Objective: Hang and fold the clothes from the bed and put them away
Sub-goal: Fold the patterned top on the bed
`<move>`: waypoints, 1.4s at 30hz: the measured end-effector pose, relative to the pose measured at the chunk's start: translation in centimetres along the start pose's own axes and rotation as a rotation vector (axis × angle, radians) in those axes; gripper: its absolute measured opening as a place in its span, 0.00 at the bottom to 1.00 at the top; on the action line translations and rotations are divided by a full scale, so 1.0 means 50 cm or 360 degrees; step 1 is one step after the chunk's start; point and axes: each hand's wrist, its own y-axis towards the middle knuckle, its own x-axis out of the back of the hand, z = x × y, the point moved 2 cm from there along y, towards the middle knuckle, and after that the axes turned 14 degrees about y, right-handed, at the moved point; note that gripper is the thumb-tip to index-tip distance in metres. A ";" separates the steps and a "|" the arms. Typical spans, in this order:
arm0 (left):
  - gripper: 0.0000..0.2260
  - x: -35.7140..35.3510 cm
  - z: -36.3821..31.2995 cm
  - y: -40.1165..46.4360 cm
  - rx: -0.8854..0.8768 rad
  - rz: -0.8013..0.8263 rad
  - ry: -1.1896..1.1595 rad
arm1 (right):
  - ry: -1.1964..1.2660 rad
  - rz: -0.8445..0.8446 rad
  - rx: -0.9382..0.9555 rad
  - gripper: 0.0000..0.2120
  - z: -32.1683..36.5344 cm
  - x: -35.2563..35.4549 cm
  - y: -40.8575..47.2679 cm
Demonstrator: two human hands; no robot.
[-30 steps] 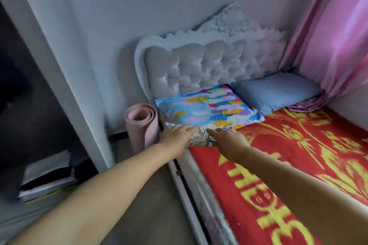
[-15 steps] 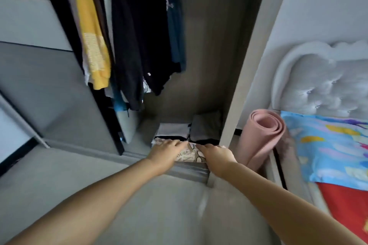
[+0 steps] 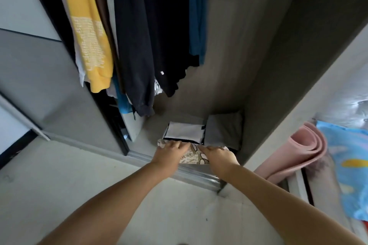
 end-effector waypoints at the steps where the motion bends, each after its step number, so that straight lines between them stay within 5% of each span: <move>1: 0.34 -0.005 0.013 0.024 -0.0011 0.0021 -0.0007 | 0.0007 0.0003 -0.0006 0.34 -0.003 0.004 0.026; 17: 0.37 -0.227 0.184 0.413 -0.0355 0.0032 0.0108 | 0.0212 -0.0006 -0.0402 0.26 -0.069 -0.102 0.411; 23: 0.33 -0.414 0.197 0.589 -0.0336 -0.0115 0.0107 | 0.0083 -0.0008 -0.0442 0.30 -0.156 -0.233 0.595; 32: 0.40 -0.668 0.232 0.856 -0.0213 -0.0383 0.0110 | -0.0063 -0.0373 -0.0418 0.32 -0.283 -0.409 0.867; 42: 0.51 -1.005 0.188 0.913 -0.0266 -0.0220 0.0005 | 0.0218 -0.0244 -0.0488 0.45 -0.369 -0.721 0.982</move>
